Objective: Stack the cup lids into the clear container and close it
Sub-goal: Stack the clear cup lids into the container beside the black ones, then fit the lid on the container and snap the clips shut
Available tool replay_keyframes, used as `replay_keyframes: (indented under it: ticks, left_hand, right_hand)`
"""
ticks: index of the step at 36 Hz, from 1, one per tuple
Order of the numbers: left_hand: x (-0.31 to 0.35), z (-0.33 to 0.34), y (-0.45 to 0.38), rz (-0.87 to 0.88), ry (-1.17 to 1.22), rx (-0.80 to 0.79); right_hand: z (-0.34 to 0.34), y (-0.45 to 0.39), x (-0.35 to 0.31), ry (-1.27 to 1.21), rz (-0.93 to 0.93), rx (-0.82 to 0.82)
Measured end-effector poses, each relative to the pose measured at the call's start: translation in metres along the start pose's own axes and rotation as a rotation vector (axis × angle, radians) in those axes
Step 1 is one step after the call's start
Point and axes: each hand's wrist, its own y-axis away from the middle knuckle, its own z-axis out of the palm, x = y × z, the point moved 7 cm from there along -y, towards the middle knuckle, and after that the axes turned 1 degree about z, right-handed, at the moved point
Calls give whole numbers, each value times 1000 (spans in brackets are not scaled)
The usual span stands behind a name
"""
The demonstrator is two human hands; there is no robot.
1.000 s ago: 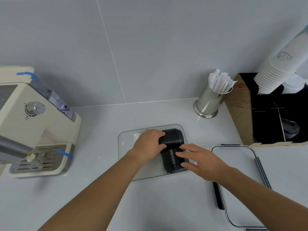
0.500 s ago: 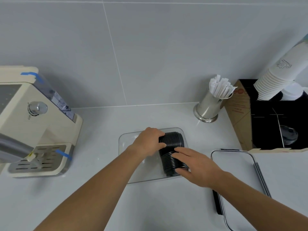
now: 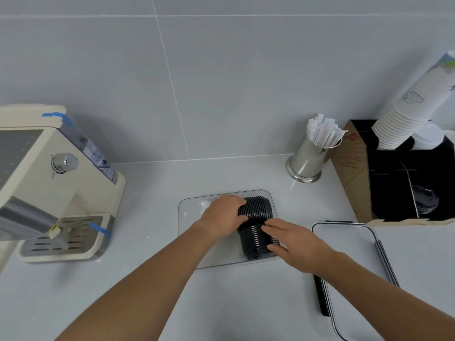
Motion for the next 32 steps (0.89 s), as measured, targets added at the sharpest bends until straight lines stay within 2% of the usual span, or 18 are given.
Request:
replay_keyframes:
  ticks: [12, 22, 32]
  left_hand:
    - [6, -4, 10, -36, 61, 20]
    - [2, -19, 39, -99, 186, 109]
    - [9, -13, 80, -305, 775, 202]
  right_hand:
    - [-2, 1, -10, 18, 129, -150]
    - [-20, 31, -2, -139, 276, -3]
    - [-38, 63, 15, -555, 520, 175]
